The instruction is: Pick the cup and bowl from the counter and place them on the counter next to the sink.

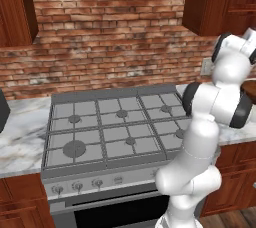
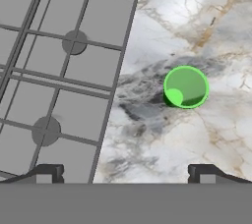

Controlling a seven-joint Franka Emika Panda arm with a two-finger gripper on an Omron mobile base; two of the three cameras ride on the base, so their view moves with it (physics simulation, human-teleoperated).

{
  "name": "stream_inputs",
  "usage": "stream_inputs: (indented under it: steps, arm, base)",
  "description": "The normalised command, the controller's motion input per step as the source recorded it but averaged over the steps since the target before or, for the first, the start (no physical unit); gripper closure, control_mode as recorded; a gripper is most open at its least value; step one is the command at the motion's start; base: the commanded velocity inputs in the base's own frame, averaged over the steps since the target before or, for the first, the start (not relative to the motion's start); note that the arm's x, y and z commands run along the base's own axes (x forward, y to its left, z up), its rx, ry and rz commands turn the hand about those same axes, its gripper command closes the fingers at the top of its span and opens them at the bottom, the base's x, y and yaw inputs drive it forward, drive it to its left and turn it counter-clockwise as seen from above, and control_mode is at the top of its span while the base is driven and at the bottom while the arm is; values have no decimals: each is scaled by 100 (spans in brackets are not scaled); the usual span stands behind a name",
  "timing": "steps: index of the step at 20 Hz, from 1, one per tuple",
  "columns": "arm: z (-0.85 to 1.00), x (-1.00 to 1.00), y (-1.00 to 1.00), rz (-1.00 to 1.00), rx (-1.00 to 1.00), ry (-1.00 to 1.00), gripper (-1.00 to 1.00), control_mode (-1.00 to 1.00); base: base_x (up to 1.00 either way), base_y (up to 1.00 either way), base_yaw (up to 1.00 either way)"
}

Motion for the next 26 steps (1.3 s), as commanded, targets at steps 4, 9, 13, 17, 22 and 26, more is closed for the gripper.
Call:
stream_inputs:
  steps: [4, 9, 13, 17, 22, 26]
  arm:
    - [-37, 34, 0, 0, 0, 1, -100, -100]
    - [-46, 38, -4, 0, 0, 0, -100, -100]
    - [-36, 35, -19, 0, 0, 0, -100, -100]
    - [-21, 27, -36, -2, 0, 1, -100, -100]
    - [-1, 30, -53, -4, 0, 8, -100, -100]
    - [0, 27, -41, -3, 0, 6, -100, -100]
  base:
    - [0, 0, 0]
    - [0, 0, 0]
    - [0, 0, 0]
    - [0, 0, 0]
    - [0, 0, 0]
    - [0, 0, 0]
